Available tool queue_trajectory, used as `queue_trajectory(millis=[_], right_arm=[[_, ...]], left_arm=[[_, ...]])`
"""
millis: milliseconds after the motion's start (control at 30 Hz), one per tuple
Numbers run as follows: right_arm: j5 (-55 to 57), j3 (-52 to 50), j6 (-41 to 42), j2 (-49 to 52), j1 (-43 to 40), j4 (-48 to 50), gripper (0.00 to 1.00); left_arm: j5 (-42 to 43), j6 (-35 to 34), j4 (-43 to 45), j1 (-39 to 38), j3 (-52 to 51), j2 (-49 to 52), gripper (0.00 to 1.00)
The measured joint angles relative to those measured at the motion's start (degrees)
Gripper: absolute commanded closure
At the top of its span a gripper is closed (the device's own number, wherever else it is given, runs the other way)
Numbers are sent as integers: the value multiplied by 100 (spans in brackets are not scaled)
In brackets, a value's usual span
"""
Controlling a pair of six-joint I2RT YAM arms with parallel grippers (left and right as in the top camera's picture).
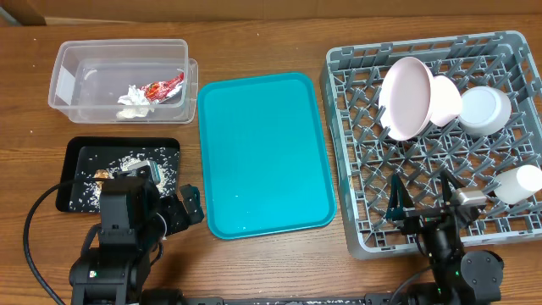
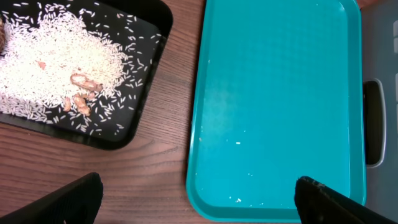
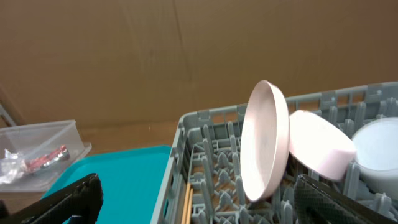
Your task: Sort waste into correct bins and load items into the dishwasher
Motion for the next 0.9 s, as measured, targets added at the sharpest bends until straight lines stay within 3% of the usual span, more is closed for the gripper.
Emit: queue_trajectory(millis=[400,600,733,900], right_arm=[[-127,-1246,-227,0,-153,2264,0],[-133,-1353,-450,-11,-179,2140,0],[-129,-1353,-638,-9,-179,1237,0],[-129,-1353,-688,-11,-179,1246,0]], left_arm=[[0,0,0,0,0,-2,0],[0,0,-2,0,0,0,0],[0,0,0,0,-4,-2,0],[0,0,-2,0,-4,0,0]])
